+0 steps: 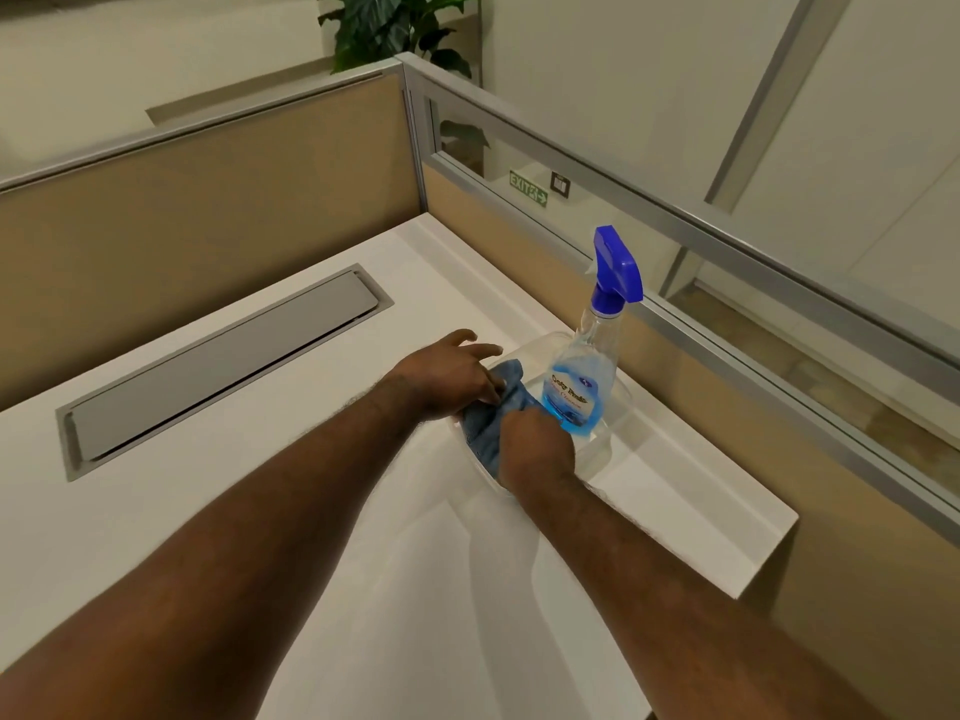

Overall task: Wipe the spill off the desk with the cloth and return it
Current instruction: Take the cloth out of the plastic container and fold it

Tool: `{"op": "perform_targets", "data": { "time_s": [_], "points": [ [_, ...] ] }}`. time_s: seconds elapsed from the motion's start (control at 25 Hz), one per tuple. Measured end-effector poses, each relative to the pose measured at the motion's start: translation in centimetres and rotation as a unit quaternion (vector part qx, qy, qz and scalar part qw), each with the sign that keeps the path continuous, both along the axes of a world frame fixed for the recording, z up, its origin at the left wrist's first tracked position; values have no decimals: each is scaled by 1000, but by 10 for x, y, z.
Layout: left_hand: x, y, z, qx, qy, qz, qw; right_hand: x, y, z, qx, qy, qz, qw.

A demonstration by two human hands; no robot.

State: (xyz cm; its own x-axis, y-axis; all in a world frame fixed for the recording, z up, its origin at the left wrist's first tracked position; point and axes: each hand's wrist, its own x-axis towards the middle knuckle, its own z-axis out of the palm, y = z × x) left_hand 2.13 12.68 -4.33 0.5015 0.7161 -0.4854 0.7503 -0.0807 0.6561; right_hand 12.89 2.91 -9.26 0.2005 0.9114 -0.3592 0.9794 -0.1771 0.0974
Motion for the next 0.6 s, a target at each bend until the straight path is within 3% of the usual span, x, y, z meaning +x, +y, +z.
{"op": "perform_targets", "data": {
  "time_s": [0.12, 0.16, 0.2, 0.24, 0.28, 0.32, 0.44, 0.6],
  "points": [
    [-4, 4, -7, 113, 61, -157, 979, 0, 2, 1, 22, 15, 8, 1000],
    [-6, 3, -6, 197, 115, -243, 943, 2, 2, 0, 25, 24, 16, 999],
    [-7, 0, -4, 310, 182, -328, 874, 4, 2, 1, 28, 39, 14, 999],
    [-9, -1, -6, 397, 209, -383, 807, 6, 1, 3, 34, 56, 12, 998],
    [-11, -1, -9, 437, 219, -408, 771, 8, 1, 4, 40, 61, 9, 997],
    [-14, -2, -10, 453, 217, -406, 763, 10, 0, 4, 42, 62, 11, 997],
    [-16, -6, -11, 472, 175, -356, 787, 11, -4, 7, 46, 54, 10, 997],
    [-21, -9, 3, 508, 61, -250, 822, 20, -12, 24, 144, 110, -39, 983]
  ]
}}
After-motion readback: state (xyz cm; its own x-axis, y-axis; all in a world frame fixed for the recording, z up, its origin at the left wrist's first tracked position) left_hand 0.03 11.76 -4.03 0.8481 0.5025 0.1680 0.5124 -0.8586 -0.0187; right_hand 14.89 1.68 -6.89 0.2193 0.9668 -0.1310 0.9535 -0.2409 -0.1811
